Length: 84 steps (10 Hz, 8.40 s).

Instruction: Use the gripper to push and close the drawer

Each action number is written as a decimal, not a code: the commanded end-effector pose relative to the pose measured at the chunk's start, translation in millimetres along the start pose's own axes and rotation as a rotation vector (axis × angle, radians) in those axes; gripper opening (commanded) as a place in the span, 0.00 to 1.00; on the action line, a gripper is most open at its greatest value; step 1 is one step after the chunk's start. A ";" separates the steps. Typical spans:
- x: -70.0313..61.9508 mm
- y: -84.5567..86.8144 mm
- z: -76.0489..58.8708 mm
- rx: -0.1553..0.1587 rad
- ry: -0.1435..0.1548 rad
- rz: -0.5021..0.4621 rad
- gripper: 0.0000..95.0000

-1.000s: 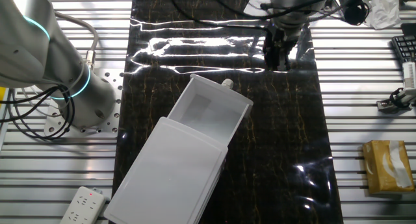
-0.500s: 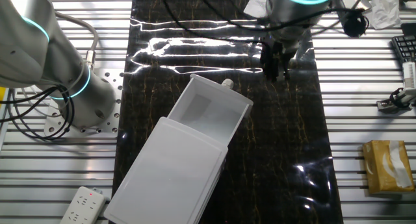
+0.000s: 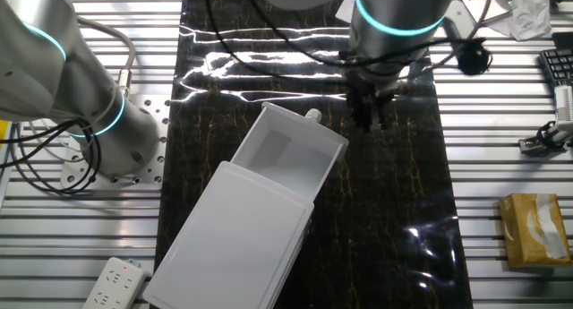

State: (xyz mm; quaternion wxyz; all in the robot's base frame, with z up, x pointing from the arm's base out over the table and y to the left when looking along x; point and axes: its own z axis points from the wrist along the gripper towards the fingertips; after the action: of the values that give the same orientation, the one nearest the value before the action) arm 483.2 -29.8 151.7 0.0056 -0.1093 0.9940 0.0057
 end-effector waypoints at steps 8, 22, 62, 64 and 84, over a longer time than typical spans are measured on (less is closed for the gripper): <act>33.4 -25.5 -6.4 -0.008 -0.007 -0.047 0.00; 55.9 -35.0 -6.5 0.000 0.116 -0.081 0.00; 86.4 -54.7 -29.6 0.097 0.182 -0.173 0.00; 88.5 -55.5 -30.3 0.105 0.178 -0.197 0.00; 89.8 -56.8 -26.8 0.116 0.194 0.050 0.00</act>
State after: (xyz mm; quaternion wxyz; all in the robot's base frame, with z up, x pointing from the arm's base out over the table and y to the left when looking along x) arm 408.4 -105.3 176.1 -0.0860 -0.0842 0.9908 -0.0621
